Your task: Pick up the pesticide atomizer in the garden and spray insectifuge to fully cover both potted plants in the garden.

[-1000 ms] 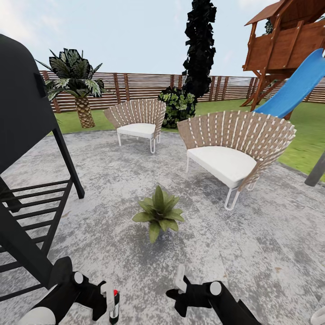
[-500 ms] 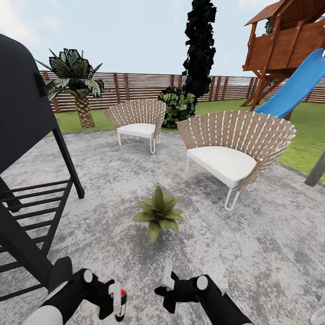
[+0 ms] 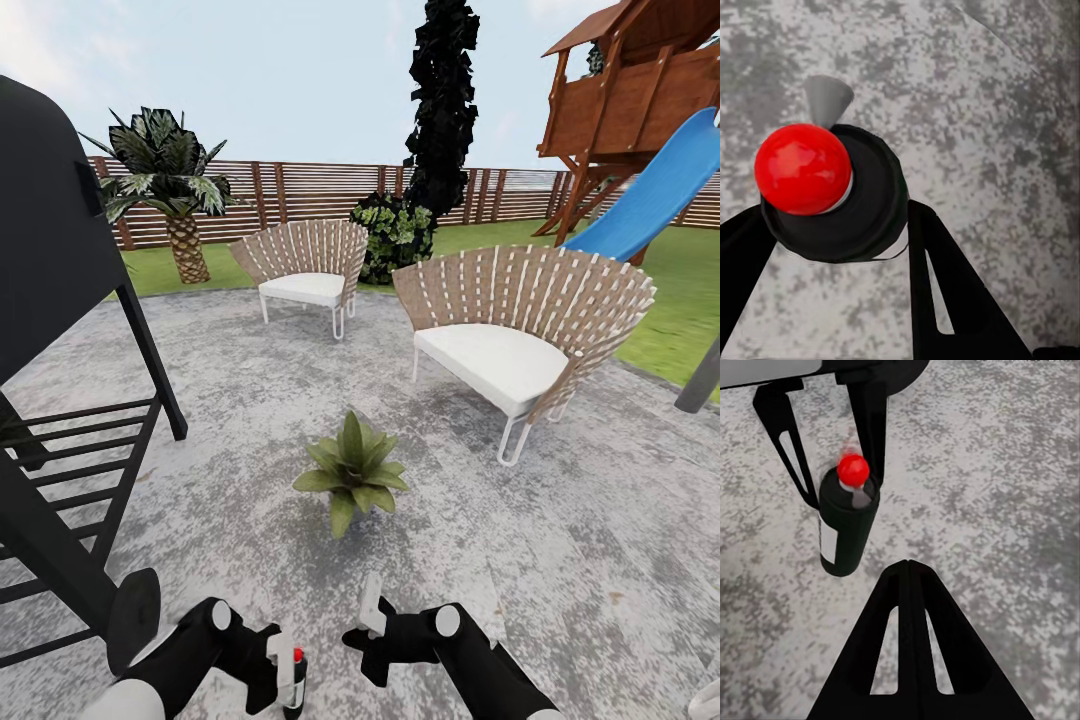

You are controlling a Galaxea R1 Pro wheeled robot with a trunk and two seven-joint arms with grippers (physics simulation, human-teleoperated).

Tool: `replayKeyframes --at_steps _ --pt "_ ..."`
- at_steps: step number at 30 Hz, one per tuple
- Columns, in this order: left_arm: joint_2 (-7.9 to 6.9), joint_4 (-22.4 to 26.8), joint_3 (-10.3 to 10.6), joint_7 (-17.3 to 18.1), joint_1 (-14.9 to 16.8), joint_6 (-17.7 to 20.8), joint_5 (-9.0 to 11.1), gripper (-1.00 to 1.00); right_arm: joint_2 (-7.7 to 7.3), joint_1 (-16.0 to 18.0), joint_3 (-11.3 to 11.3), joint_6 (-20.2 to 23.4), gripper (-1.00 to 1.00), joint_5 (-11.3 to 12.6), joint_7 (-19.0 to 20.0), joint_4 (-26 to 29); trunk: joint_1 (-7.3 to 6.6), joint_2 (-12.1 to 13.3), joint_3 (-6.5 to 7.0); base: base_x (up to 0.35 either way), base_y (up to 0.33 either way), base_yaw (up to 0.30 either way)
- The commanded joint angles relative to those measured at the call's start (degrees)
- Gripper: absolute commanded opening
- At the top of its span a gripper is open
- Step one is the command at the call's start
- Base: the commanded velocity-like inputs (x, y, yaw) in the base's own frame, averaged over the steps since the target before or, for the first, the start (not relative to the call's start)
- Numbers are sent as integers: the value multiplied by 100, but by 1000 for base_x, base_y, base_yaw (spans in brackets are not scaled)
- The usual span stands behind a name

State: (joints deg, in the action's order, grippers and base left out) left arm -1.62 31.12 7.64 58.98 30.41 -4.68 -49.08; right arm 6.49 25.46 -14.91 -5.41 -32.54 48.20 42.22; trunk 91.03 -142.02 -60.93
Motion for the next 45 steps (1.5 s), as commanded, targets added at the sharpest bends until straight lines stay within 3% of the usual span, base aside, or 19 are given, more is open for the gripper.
replayKeyframes --at_steps 1,9,23,45 --pt "16 8 18 -8 5 -49 -32 -100 2 3 6 -56 -100 -60 5 4 -1 -2 -5 0 0 0" --pt "145 8 18 -249 8 -50 -18 -100 8 11 6 -61 -100 -52 5 5 -1 -2 -5 0 0 0" --pt "328 8 13 -198 17 -241 26 -100 8 12 6 -65 -100 -57 5 5 -1 -2 -5 0 0 0" --pt "477 -1 0 -194 19 -270 40 -100 5 12 6 -65 -100 -60 5 5 -1 -2 -5 0 0 0"
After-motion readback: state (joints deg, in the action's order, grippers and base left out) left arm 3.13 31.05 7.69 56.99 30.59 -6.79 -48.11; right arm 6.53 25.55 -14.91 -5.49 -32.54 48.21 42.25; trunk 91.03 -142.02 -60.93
